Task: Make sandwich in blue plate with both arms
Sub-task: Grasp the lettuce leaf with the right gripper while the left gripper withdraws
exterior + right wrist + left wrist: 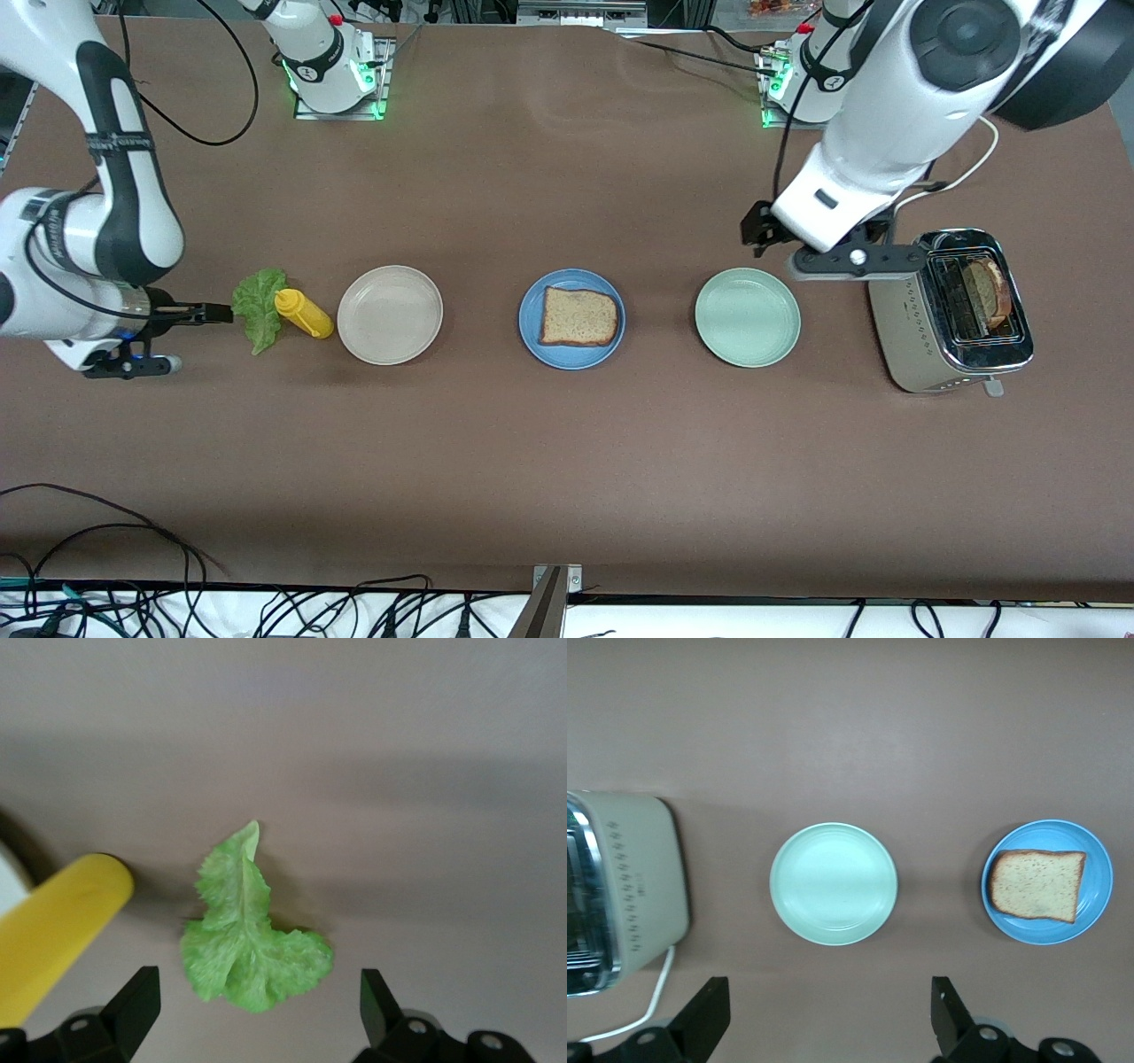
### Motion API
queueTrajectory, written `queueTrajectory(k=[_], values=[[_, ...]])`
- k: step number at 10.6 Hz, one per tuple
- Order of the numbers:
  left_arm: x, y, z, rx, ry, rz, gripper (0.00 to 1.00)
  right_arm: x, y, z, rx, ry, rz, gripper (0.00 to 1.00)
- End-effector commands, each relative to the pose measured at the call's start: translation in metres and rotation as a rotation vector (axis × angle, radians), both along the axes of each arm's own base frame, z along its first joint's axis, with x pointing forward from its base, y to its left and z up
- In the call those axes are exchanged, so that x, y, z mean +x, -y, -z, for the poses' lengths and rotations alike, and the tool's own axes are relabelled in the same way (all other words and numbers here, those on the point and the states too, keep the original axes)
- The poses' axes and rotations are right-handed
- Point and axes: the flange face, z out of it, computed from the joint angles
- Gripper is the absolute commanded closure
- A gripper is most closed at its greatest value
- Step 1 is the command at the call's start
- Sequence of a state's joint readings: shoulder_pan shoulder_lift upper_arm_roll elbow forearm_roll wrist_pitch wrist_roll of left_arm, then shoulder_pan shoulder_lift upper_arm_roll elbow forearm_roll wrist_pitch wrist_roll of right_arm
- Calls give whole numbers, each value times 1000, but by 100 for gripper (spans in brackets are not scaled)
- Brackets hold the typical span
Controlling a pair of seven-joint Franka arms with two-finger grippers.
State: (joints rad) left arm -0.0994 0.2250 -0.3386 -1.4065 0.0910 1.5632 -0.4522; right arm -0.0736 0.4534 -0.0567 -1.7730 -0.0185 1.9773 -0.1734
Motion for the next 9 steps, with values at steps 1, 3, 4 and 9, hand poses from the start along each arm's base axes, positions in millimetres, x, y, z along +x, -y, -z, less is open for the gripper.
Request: queueTrajectory(k=[1, 3, 4, 9], values=[[-11, -63, -30, -19, -25, 58, 0, -29, 2, 63, -6, -73, -49, 6], [-10, -96, -32, -16, -45, 77, 0, -34, 8, 95, -1, -121, -42, 23], [-12, -110, -28, -14, -62, 106, 0, -35, 9, 104, 0, -124, -41, 36], [-27, -154, -20, -14, -93, 163, 0, -25, 10, 95, -2, -102, -19, 100]])
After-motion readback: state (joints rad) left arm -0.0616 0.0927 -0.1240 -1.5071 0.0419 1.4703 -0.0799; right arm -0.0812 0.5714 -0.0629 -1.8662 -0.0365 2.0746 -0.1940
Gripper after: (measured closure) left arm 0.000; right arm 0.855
